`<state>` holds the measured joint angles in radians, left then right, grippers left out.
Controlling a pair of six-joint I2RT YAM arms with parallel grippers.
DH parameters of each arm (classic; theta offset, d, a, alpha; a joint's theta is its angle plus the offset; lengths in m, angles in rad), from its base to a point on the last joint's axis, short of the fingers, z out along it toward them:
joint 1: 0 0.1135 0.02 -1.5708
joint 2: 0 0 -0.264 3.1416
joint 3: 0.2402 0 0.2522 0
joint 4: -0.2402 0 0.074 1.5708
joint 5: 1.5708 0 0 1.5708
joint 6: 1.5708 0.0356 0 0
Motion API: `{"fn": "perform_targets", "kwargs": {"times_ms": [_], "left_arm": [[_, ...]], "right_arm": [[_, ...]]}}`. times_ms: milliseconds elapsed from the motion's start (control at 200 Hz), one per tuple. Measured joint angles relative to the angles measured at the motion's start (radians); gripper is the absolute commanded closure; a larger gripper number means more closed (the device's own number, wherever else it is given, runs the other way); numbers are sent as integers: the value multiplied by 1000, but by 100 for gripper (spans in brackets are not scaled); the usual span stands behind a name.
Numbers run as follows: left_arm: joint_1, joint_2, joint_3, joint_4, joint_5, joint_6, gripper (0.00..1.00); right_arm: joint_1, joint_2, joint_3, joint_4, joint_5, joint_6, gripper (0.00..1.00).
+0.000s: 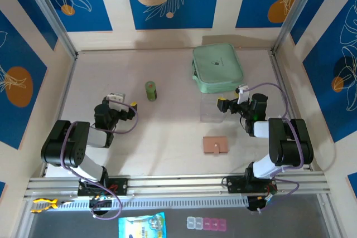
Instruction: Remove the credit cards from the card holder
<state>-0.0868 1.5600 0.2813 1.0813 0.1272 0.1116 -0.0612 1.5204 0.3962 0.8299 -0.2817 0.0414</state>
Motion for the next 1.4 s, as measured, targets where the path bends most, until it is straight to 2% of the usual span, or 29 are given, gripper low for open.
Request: {"fn": "perform_targets", "kwargs": {"times_ms": [360, 615, 1200, 1401], "left_arm": [[1, 0, 0, 2, 3, 0, 0], [4, 0, 48, -73, -21, -2, 0], [24, 0, 56, -112, -24, -26, 0], [24, 0, 56, -113, -24, -27, 0]], "right_arm": [[0, 0, 0, 12, 0, 0, 1], [0, 0, 0, 15, 0, 0, 1], [0, 0, 0, 15, 0, 0, 1], [21, -2, 0, 12, 51, 0, 1]]}}
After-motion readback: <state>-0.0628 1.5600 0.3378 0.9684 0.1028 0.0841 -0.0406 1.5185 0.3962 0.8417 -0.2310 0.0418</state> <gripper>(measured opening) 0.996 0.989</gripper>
